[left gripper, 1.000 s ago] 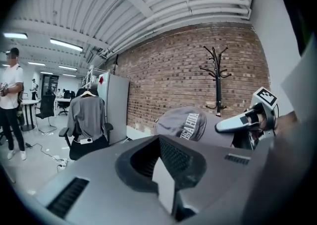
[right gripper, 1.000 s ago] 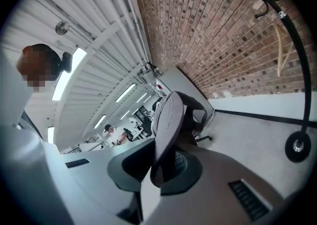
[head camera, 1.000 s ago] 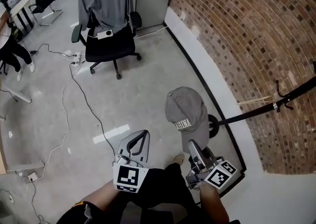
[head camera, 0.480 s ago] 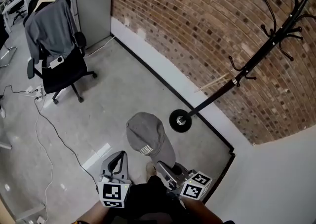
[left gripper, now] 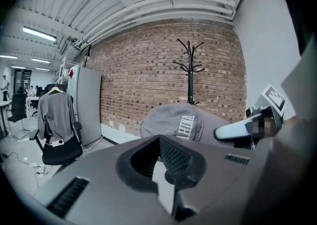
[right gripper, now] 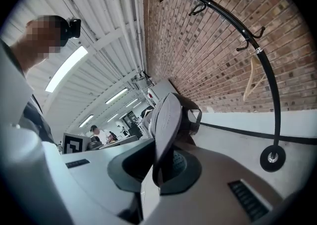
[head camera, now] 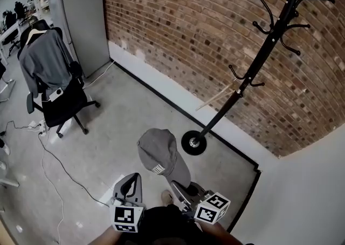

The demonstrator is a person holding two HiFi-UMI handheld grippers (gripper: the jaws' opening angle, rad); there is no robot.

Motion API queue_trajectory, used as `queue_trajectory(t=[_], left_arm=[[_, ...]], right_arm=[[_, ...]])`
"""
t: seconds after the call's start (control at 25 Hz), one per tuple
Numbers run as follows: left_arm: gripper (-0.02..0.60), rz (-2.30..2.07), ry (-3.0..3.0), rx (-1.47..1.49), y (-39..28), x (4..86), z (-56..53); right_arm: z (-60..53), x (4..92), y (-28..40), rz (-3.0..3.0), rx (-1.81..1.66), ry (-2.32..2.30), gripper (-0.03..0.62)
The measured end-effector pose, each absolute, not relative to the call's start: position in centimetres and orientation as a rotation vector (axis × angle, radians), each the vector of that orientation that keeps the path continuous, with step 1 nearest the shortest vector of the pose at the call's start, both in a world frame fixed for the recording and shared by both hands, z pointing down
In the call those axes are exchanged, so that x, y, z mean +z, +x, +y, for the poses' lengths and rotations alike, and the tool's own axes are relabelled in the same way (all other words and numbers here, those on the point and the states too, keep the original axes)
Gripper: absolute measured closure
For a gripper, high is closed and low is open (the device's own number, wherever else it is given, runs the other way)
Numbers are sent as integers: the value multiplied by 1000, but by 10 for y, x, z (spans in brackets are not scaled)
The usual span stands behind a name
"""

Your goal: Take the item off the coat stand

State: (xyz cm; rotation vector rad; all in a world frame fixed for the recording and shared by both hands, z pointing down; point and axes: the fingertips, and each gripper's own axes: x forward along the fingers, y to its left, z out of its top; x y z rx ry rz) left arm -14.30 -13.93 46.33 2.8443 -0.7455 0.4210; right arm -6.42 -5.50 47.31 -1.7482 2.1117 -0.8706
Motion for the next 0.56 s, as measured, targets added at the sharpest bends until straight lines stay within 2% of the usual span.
queue_trajectory(t=[0.56], left_arm=[[557,-722,2882,430,-96,463,-125]], right_arm=[[-42,469,-19,2094,-807,-1753,565]])
